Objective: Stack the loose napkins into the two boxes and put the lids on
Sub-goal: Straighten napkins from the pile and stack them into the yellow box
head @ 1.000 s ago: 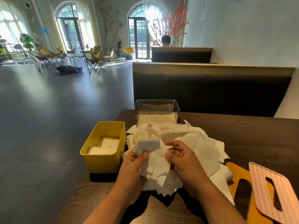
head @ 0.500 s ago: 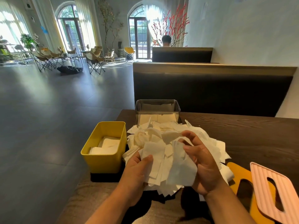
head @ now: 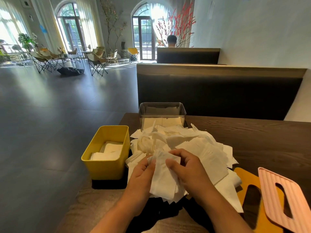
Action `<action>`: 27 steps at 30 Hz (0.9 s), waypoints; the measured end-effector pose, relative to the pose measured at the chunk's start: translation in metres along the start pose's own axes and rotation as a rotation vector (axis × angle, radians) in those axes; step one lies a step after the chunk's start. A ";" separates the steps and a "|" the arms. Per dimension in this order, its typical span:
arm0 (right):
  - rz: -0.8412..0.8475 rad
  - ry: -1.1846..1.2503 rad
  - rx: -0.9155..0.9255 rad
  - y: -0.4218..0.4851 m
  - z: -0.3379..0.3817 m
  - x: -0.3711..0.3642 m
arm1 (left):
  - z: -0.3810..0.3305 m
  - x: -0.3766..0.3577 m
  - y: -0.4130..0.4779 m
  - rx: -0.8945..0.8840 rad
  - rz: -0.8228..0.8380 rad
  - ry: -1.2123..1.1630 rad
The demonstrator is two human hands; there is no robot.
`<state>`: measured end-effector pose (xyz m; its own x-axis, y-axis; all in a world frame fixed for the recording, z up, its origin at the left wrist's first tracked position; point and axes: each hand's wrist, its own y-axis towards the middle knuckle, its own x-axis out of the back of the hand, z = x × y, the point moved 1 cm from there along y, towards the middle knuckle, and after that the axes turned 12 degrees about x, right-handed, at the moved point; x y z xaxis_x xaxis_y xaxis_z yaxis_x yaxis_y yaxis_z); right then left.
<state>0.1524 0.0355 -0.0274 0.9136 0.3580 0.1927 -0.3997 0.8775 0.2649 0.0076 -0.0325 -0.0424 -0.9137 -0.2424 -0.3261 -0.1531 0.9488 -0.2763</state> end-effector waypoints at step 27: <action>0.049 0.145 0.058 -0.005 0.001 -0.007 | 0.001 -0.004 -0.006 0.038 -0.020 0.154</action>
<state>0.1480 0.0284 -0.0291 0.8926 0.4455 0.0694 -0.4435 0.8396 0.3137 0.0124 -0.0375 -0.0399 -0.9579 -0.2245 -0.1789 -0.1600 0.9350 -0.3166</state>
